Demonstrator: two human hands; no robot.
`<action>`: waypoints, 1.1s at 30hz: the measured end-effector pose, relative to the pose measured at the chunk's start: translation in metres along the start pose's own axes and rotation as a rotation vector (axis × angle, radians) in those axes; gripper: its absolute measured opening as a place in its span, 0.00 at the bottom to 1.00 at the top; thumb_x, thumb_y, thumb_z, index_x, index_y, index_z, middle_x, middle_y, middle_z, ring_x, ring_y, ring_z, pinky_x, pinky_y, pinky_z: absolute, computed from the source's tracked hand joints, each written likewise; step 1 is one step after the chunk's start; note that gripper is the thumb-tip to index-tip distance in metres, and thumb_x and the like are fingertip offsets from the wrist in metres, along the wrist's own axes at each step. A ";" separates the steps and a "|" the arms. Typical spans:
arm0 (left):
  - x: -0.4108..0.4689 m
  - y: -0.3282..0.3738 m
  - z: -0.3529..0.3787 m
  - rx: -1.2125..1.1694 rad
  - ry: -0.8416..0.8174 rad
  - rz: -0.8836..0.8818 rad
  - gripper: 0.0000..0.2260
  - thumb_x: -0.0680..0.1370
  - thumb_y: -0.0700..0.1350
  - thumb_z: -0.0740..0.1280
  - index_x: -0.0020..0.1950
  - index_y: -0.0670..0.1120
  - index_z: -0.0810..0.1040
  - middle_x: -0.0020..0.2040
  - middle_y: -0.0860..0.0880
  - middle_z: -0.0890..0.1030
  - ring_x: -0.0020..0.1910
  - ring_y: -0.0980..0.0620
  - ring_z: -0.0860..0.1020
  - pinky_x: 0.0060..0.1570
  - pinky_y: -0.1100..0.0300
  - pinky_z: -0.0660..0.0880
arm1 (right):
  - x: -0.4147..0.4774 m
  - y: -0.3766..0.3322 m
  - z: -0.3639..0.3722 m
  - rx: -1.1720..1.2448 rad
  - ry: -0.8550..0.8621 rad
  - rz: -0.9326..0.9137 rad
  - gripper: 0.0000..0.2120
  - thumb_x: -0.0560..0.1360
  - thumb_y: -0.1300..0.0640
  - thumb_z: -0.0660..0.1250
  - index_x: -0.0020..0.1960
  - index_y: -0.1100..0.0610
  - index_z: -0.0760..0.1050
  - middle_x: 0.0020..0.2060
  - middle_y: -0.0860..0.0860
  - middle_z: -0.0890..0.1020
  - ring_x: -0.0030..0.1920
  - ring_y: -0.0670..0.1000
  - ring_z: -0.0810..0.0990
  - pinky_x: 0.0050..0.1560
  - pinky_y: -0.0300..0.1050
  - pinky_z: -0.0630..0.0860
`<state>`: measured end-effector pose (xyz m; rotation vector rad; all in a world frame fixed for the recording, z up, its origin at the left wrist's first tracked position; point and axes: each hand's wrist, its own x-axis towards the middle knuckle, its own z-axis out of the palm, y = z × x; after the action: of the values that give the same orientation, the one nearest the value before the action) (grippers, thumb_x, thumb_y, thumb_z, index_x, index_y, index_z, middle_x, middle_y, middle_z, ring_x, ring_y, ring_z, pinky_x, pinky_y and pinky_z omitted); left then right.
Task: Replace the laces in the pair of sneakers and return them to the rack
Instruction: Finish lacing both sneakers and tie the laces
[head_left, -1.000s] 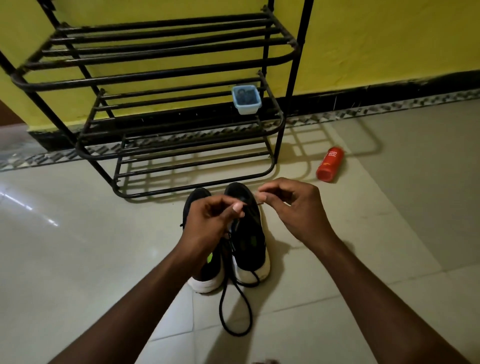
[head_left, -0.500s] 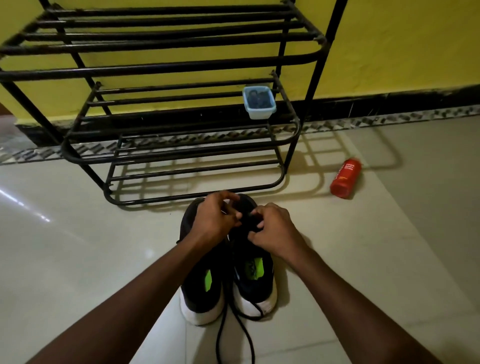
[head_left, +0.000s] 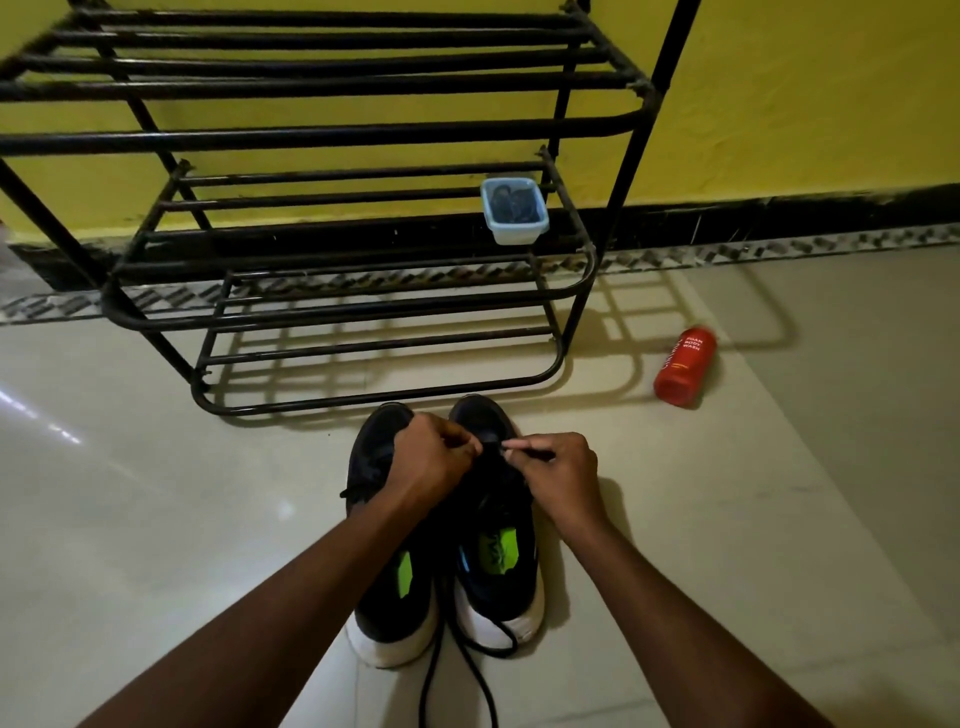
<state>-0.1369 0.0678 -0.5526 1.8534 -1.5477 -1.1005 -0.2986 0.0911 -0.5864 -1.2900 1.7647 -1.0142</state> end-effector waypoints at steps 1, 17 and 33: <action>0.000 -0.001 0.000 0.006 0.000 0.010 0.02 0.76 0.44 0.75 0.45 0.48 0.87 0.36 0.54 0.83 0.36 0.65 0.78 0.34 0.76 0.73 | 0.001 0.001 0.000 0.031 -0.012 0.017 0.06 0.71 0.61 0.77 0.46 0.53 0.87 0.40 0.46 0.87 0.41 0.39 0.84 0.45 0.32 0.78; 0.000 -0.001 0.011 0.021 -0.003 0.071 0.02 0.76 0.43 0.75 0.47 0.46 0.87 0.39 0.53 0.83 0.35 0.66 0.76 0.31 0.79 0.69 | 0.007 0.006 -0.004 0.185 -0.070 0.073 0.07 0.71 0.64 0.76 0.47 0.55 0.87 0.41 0.51 0.88 0.44 0.47 0.86 0.51 0.44 0.82; -0.006 0.004 0.030 -0.160 0.176 -0.145 0.02 0.75 0.43 0.75 0.46 0.48 0.87 0.43 0.50 0.84 0.48 0.51 0.82 0.53 0.57 0.80 | 0.006 0.004 -0.005 0.113 -0.112 0.045 0.07 0.72 0.64 0.75 0.46 0.54 0.86 0.41 0.49 0.87 0.44 0.46 0.86 0.48 0.41 0.81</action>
<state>-0.1640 0.0762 -0.5650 1.9191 -1.2079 -1.0596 -0.3057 0.0870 -0.5881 -1.2080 1.6214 -0.9825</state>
